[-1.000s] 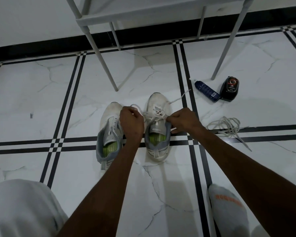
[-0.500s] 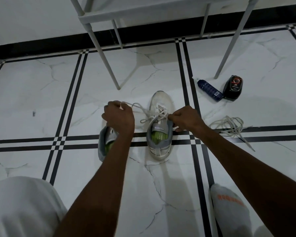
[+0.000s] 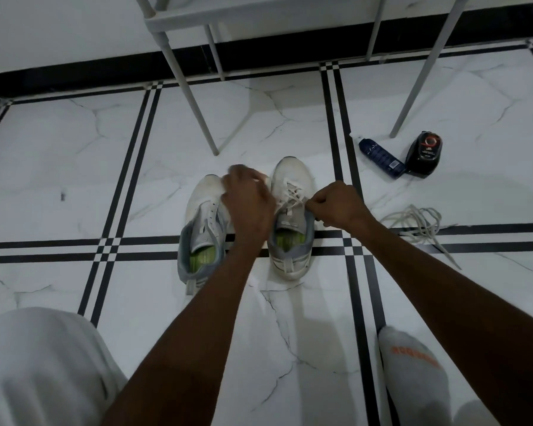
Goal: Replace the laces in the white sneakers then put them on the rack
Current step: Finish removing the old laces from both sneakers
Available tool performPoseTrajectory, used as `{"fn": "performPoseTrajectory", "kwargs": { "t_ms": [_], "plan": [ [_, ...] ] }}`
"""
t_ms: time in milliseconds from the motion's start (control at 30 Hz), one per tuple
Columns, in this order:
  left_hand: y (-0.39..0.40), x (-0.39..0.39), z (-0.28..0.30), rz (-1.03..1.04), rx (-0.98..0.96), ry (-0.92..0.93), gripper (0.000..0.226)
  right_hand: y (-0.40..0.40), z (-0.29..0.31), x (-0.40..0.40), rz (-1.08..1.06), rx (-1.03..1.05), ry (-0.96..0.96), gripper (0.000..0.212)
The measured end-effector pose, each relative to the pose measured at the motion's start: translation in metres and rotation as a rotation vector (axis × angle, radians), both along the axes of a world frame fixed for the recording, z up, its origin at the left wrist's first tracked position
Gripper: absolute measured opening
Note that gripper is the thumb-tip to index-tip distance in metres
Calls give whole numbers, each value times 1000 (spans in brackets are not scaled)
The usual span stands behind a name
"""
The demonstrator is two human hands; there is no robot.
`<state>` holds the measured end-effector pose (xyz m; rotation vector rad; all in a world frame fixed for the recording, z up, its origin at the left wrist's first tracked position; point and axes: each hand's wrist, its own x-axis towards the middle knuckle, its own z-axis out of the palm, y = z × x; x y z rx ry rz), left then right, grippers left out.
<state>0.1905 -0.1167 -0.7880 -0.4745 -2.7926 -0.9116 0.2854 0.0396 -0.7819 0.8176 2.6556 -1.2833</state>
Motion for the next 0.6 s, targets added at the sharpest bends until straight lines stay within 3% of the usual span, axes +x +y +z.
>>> {"fn": "performPoseTrajectory", "kwargs": {
  "t_ms": [67,133,200,300,400,533,600],
  "plan": [
    [-18,-24,5,402,138,-149,19,-1,1,-2,10,20,0,32],
    [-29,-28,2,498,74,-220,23,-4,4,-4,33,27,2,36],
    [-28,-13,-1,373,55,-166,28,-7,6,-6,47,57,0,38],
    [-19,15,-9,-43,120,-68,41,-6,7,-7,49,82,-10,40],
    [-13,18,-14,-369,59,-98,20,-8,7,-9,60,104,-22,42],
    [2,11,-5,-496,-256,-64,12,-8,7,-5,61,82,-2,42],
    [3,7,2,-458,-361,-62,16,-7,7,-4,67,77,-1,38]
  ]
}}
